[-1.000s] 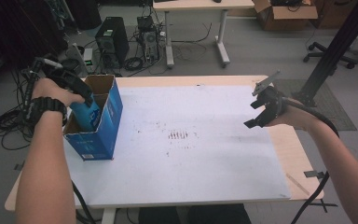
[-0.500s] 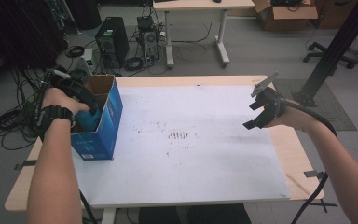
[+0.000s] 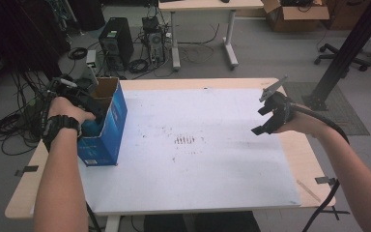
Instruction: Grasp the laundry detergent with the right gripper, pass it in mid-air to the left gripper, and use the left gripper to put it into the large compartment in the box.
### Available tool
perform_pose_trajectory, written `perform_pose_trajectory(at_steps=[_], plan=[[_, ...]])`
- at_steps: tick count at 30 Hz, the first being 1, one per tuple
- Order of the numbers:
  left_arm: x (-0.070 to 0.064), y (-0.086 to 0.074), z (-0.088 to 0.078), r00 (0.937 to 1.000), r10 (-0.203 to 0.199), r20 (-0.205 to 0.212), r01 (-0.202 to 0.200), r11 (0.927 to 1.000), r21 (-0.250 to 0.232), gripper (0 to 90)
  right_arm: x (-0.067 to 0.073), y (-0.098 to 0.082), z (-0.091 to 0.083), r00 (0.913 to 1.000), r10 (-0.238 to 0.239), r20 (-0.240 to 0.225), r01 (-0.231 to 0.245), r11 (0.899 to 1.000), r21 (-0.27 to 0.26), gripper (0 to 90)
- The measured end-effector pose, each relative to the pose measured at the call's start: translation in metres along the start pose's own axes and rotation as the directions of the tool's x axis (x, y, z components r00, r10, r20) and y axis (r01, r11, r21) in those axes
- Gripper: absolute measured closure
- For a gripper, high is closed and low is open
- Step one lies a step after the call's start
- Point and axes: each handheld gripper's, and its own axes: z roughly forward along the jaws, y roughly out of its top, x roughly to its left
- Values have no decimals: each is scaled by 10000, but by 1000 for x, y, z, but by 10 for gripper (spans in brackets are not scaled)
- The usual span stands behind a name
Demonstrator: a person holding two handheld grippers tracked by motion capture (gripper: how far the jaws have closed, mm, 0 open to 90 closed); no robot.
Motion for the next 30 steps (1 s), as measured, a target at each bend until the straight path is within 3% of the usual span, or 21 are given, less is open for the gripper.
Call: perform_pose_trajectory(at_steps=[15,22,30], plan=[[0,-5,3,10000,-23,44,23,9999,-110,375,3,3,2,10000,-67,-65,67,10000,-11,93],[-4,-4,3,9999,132,-59,-132,9999,-35,369,5,4,2,9999,-99,-85,99,9999,23,93],[-5,-5,2,9994,333,111,-334,9994,49,363,4,3,1,10000,-54,-67,54,10000,60,94]])
